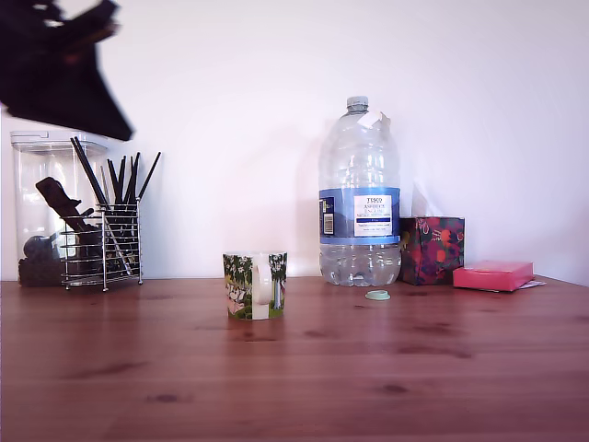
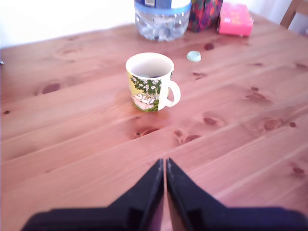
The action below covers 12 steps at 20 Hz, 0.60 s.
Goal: Pick up the coffee capsules from the table one by one and drop them inside the nearest coffee cup
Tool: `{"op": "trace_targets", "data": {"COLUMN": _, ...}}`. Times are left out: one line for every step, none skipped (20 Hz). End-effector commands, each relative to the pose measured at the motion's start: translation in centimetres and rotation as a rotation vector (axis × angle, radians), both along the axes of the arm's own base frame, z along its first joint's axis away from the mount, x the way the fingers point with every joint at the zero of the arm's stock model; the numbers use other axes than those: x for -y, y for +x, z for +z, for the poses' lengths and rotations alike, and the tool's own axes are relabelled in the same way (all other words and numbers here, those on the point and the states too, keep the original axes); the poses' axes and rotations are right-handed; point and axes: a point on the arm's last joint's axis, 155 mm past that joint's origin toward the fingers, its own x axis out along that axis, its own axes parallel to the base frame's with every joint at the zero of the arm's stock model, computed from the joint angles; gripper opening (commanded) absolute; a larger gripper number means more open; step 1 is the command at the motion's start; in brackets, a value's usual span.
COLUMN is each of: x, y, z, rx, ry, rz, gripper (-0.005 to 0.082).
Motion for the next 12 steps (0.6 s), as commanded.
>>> {"op": "trace_targets", "data": {"x": -0.8, "y": -0.9, "z": -0.6, "rx": 0.008, "ry": -0.019, "rz": 0.021, "gripper": -0.0019}}
{"op": "trace_targets", "data": {"x": -1.3, "y": -1.6, "z": -0.7, "rx": 0.014, "ry": -0.029, "rz": 0.036, "gripper": -0.0019}}
{"op": "trace_targets", "data": {"x": -1.8, "y": -2.3, "z": -0.8, "rx": 0.021, "ry": -0.04, "rz": 0.046, "gripper": -0.0019}}
{"op": "trace_targets", "data": {"x": -2.1, "y": -2.8, "z": -0.6, "rx": 0.031, "ry": -0.058, "rz": 0.057, "gripper": -0.0019}}
{"op": "trace_targets", "data": {"x": -2.6, "y": -3.2, "z": -0.4, "rx": 0.042, "ry": -0.064, "rz": 0.071, "gripper": -0.0019}}
{"op": "trace_targets", "data": {"x": -3.0, "y": -3.5, "z": 0.1, "rx": 0.062, "ry": -0.08, "rz": 0.085, "gripper": -0.0019}}
{"op": "trace_targets", "data": {"x": -3.4, "y": -3.8, "z": 0.7, "rx": 0.089, "ry": -0.091, "rz": 0.097, "gripper": -0.0019}}
{"op": "trace_targets", "data": {"x": -3.6, "y": -4.0, "z": 1.4, "rx": 0.116, "ry": -0.104, "rz": 0.106, "gripper": -0.0019}}
{"op": "trace_targets", "data": {"x": -3.9, "y": -4.2, "z": 1.8, "rx": 0.137, "ry": -0.116, "rz": 0.115, "gripper": -0.0019}}
{"op": "trace_targets", "data": {"x": -4.1, "y": -4.4, "z": 2.1, "rx": 0.155, "ry": -0.124, "rz": 0.12, "gripper": -0.0019}}
{"op": "trace_targets", "data": {"x": -4.2, "y": -4.5, "z": 2.4, "rx": 0.168, "ry": -0.131, "rz": 0.122, "gripper": -0.0019}}
{"op": "trace_targets", "data": {"x": -4.3, "y": -4.7, "z": 2.7, "rx": 0.18, "ry": -0.138, "rz": 0.121, "gripper": -0.0019}}
